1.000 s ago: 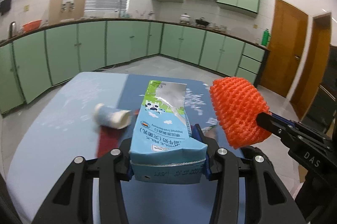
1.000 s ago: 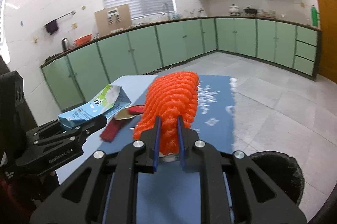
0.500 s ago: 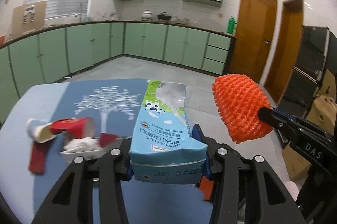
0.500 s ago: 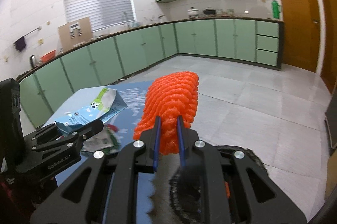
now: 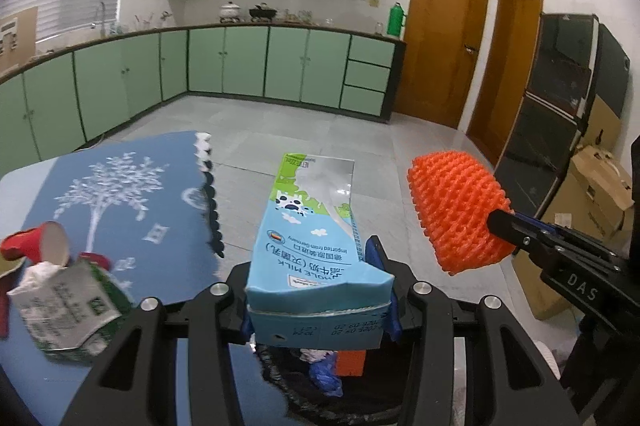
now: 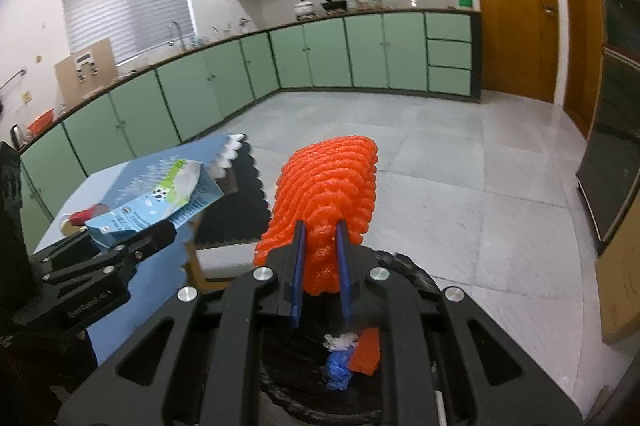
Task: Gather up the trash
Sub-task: 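Carry the milk carton and foam net over the black bin with both tools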
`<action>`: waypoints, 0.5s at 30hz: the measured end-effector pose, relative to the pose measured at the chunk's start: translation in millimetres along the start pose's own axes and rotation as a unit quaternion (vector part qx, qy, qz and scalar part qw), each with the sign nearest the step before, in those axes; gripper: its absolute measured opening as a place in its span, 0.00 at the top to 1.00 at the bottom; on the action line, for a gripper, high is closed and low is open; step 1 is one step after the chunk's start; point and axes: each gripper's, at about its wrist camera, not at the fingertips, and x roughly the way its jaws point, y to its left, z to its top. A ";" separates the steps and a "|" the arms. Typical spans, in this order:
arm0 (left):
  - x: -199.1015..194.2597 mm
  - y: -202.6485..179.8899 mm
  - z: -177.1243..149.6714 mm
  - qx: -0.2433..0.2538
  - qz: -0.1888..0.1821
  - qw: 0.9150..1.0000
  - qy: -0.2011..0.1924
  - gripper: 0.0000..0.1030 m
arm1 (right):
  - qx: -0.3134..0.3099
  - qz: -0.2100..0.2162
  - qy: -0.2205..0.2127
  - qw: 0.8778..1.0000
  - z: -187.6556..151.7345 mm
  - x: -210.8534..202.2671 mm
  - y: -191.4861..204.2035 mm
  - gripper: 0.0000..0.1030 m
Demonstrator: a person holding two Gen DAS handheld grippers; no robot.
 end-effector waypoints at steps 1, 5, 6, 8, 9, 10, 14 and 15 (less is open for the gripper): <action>7.0 -4.4 -0.8 0.003 -0.003 1.000 0.004 0.55 | 0.002 -0.003 0.003 1.000 -1.2 2.9 -2.5 0.87; 26.8 -14.0 -4.1 0.008 -0.010 1.000 0.015 0.55 | 0.013 -0.013 0.015 1.000 -9.6 15.0 -18.0 0.87; 29.5 -16.3 -4.5 0.009 -0.012 1.000 0.016 0.55 | 0.015 -0.015 0.018 1.000 -9.4 17.7 -18.2 0.87; 38.4 -22.5 -5.7 0.012 -0.014 1.000 0.021 0.55 | 0.020 -0.020 0.024 0.999 -11.2 23.3 -22.3 0.87; 41.0 -25.8 -5.7 0.013 -0.015 1.000 0.022 0.55 | 0.022 -0.022 0.028 0.999 -12.1 26.1 -24.8 0.87; 44.8 -28.6 -6.2 0.014 -0.017 0.999 0.024 0.55 | 0.026 -0.024 0.031 0.999 -14.8 29.8 -28.7 0.87; 57.7 -34.9 -6.1 0.011 -0.034 0.999 0.040 0.54 | 0.030 -0.041 0.057 0.997 -20.1 42.0 -36.8 0.80; 59.7 -35.3 -6.3 0.008 -0.038 0.998 0.043 0.53 | 0.032 -0.042 0.066 0.996 -22.1 45.0 -38.9 0.74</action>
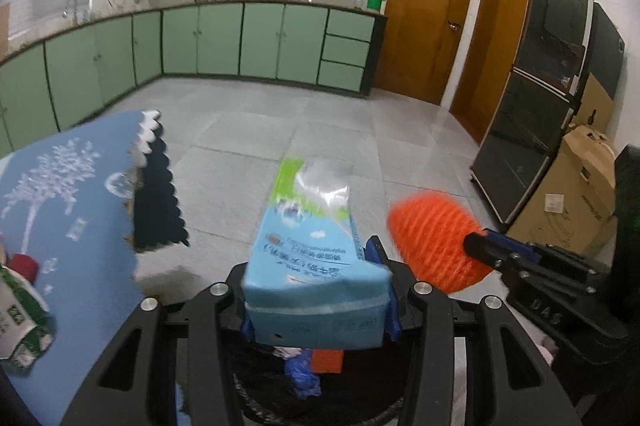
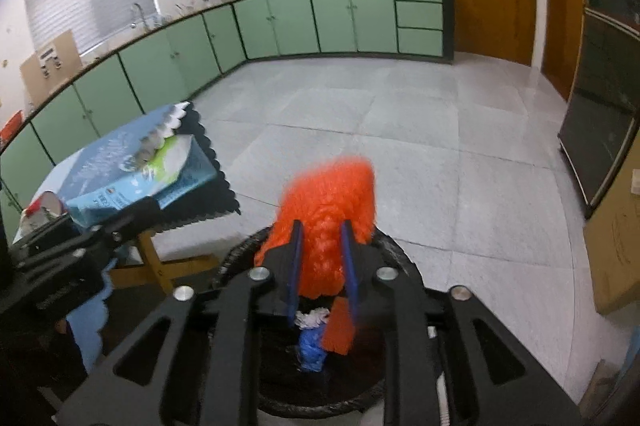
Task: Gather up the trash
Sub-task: 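Carry the milk carton and foam net over the black bin with both tools, then open both tools to drop the carton and net into the bin, then move both tools back over the table toward the green-and-white paper bag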
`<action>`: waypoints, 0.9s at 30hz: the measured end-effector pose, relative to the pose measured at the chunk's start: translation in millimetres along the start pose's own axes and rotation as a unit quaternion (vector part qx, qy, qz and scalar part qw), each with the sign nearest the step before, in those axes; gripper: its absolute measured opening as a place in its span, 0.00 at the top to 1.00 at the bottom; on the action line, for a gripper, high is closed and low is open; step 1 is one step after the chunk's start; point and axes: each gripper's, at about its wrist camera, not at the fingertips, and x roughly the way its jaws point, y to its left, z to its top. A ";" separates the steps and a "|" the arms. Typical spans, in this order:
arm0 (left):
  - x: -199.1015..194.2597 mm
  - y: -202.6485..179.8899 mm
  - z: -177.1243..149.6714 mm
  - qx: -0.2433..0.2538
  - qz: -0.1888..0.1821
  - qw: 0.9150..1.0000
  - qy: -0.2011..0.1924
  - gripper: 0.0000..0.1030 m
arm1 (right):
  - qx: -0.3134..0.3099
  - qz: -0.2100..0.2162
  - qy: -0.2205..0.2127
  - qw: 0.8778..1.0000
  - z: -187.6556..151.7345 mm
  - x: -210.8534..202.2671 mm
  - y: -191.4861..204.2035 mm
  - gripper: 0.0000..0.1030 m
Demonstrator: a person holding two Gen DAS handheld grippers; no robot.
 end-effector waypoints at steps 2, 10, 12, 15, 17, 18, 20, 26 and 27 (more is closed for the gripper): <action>2.5 1.0 0.3 -0.005 -0.008 1.000 0.002 0.39 | 0.005 -0.008 0.005 1.000 -2.9 2.0 -0.8 0.69; -7.6 12.5 1.4 -0.012 0.003 1.000 -0.002 0.36 | 0.023 -0.027 -0.012 0.999 -3.3 -5.9 -1.0 0.18; -16.4 17.6 2.4 -0.011 0.015 1.000 -0.007 0.36 | 0.021 -0.021 -0.023 0.999 1.0 -9.9 3.3 0.16; -35.1 30.7 4.2 -0.012 0.035 0.999 -0.018 0.33 | 0.018 -0.006 -0.031 0.999 8.7 -13.2 14.8 0.15; -50.9 44.1 4.1 -0.019 0.051 0.998 -0.026 0.32 | 0.014 0.005 -0.034 0.999 11.5 -15.5 24.9 0.14; -57.8 51.6 3.6 -0.024 0.057 0.998 -0.029 0.32 | 0.011 0.013 -0.038 0.999 13.2 -16.8 33.5 0.14; -74.1 69.2 1.5 -0.037 0.076 0.996 -0.035 0.32 | 0.005 0.026 -0.041 0.999 15.1 -19.1 45.4 0.13; -125.0 121.0 -10.0 -0.057 0.143 0.986 -0.059 0.32 | -0.028 0.080 -0.047 0.995 23.0 -20.8 109.5 0.12; -131.7 128.6 -12.9 -0.059 0.151 0.985 -0.061 0.32 | -0.035 0.090 -0.045 0.994 23.7 -19.9 121.7 0.12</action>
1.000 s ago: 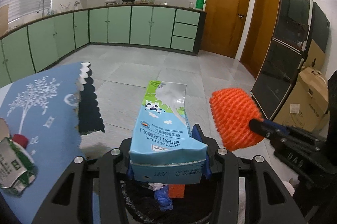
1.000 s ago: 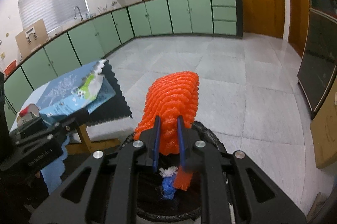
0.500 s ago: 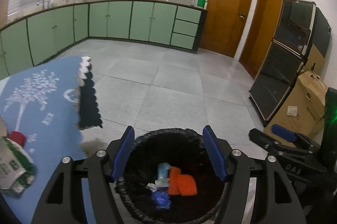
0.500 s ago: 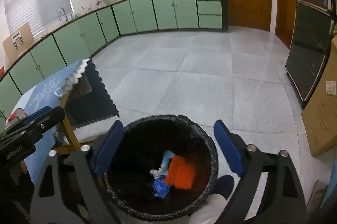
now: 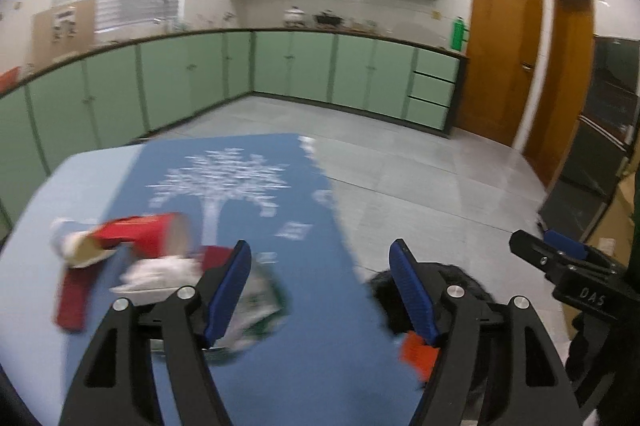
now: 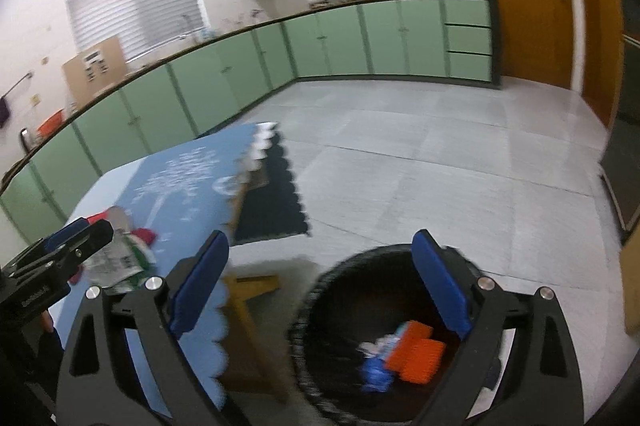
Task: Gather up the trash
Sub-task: 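Move both tools back over the table toward the green-and-white paper bag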
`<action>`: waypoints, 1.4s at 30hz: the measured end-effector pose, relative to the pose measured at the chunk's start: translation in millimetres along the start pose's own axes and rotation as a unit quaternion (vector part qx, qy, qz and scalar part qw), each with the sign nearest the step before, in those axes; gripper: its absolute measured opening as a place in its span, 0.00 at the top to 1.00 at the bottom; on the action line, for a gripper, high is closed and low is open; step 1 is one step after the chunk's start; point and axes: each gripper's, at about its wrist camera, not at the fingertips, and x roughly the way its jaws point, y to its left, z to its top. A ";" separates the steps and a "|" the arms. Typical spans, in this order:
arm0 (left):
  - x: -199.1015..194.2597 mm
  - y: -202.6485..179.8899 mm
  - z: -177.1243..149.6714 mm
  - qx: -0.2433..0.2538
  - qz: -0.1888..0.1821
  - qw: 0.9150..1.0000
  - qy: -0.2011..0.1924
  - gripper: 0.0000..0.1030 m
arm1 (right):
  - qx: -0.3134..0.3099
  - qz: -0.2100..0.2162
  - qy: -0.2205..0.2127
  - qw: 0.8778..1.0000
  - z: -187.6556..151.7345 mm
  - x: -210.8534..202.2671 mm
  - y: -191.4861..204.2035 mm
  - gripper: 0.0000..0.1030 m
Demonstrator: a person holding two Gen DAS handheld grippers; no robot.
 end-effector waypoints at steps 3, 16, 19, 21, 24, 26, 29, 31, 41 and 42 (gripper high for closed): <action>-16.1 35.3 -3.1 -0.011 0.036 0.999 -0.008 0.32 | -0.018 0.028 0.006 0.999 0.5 6.9 30.8 0.11; -48.6 141.4 -30.7 -0.061 0.142 0.988 -0.011 0.31 | -0.083 0.109 0.042 0.990 -14.9 33.6 146.3 0.09; -49.7 155.2 -36.2 -0.066 0.151 0.986 -0.006 0.31 | -0.095 0.117 0.050 0.987 -18.6 41.9 164.0 0.09; -49.4 160.1 -40.0 -0.069 0.150 0.986 -0.001 0.31 | -0.103 0.119 0.056 0.986 -21.3 46.6 172.0 0.08; -47.8 163.1 -45.5 -0.075 0.141 0.987 0.006 0.31 | -0.106 0.115 0.059 0.986 -23.0 50.0 176.6 0.08; -46.5 159.2 -47.9 -0.074 0.136 0.988 0.009 0.32 | -0.110 0.105 0.059 0.987 -23.3 50.2 174.4 0.08; -41.0 155.0 -50.4 -0.075 0.125 0.989 0.014 0.32 | -0.112 0.089 0.057 0.988 -22.5 49.7 168.8 0.08; -37.0 152.4 -52.1 -0.080 0.117 0.990 0.018 0.32 | -0.108 0.082 0.056 0.989 -21.9 49.5 161.2 0.08; -26.0 125.6 -57.5 -0.082 0.074 0.993 0.031 0.36 | -0.097 0.057 0.057 0.992 -25.5 46.4 132.2 0.09; -24.3 122.6 -58.0 -0.082 0.068 0.994 0.033 0.36 | -0.097 0.055 0.057 0.992 -25.4 46.1 129.9 0.09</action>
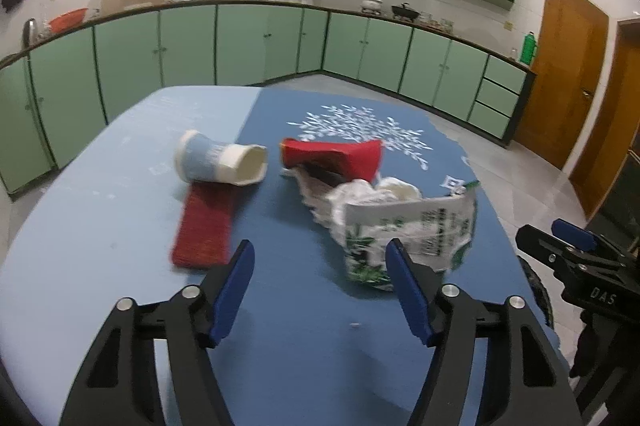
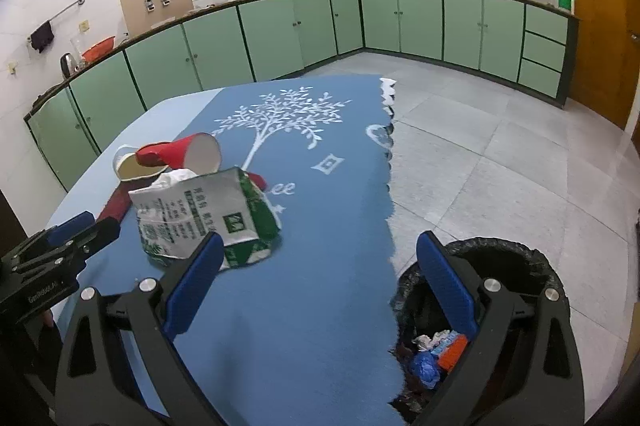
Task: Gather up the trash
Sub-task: 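Move both tools back over the table toward the green-and-white paper bag, then grasp the green-and-white paper bag with the left tool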
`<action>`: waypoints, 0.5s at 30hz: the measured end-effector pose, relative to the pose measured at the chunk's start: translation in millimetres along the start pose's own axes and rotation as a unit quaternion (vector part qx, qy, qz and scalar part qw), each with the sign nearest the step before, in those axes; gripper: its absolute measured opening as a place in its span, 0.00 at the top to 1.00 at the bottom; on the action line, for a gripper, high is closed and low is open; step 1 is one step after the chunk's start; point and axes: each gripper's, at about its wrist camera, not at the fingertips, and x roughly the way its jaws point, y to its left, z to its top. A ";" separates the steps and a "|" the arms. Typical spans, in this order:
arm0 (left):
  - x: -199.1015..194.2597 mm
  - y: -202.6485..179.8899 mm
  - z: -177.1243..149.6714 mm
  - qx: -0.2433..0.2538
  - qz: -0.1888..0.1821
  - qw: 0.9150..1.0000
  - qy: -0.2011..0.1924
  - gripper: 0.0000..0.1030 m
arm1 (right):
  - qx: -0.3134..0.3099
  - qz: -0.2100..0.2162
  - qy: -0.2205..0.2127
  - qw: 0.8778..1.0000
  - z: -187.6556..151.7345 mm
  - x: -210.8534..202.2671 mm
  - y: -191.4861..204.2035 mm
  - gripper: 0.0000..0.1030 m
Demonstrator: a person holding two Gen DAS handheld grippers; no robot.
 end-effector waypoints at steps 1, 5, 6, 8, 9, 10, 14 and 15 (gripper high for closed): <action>1.5 -1.8 0.1 0.000 -0.003 1.000 0.002 0.37 | 0.001 -0.002 0.000 1.000 -0.6 -0.9 -2.4 0.09; 10.3 -6.6 1.2 -0.005 -0.020 1.000 0.014 0.39 | 0.007 -0.008 -0.002 1.000 -2.5 -2.4 -9.8 0.09; 13.3 -7.8 1.4 -0.008 -0.027 0.999 0.019 0.40 | 0.009 -0.009 -0.002 1.000 -2.6 -2.3 -12.2 0.09; 18.2 -9.4 1.1 -0.008 -0.034 0.999 0.025 0.41 | 0.013 -0.011 -0.001 1.000 -3.4 -1.9 -15.3 0.09; 20.1 -10.9 0.7 -0.007 -0.037 0.999 0.027 0.42 | 0.014 -0.012 0.000 1.000 -3.9 -1.5 -16.5 0.09; 23.3 -12.7 0.4 -0.007 -0.041 0.999 0.032 0.42 | 0.015 -0.012 0.001 1.000 -3.5 -1.2 -17.5 0.09; 31.7 -17.8 0.1 -0.008 -0.053 0.998 0.043 0.49 | 0.016 -0.012 0.002 1.000 -5.2 0.5 -21.1 0.09; 32.5 -18.7 -0.1 -0.008 -0.056 0.997 0.044 0.50 | 0.017 -0.012 0.003 1.000 -5.5 0.5 -21.4 0.09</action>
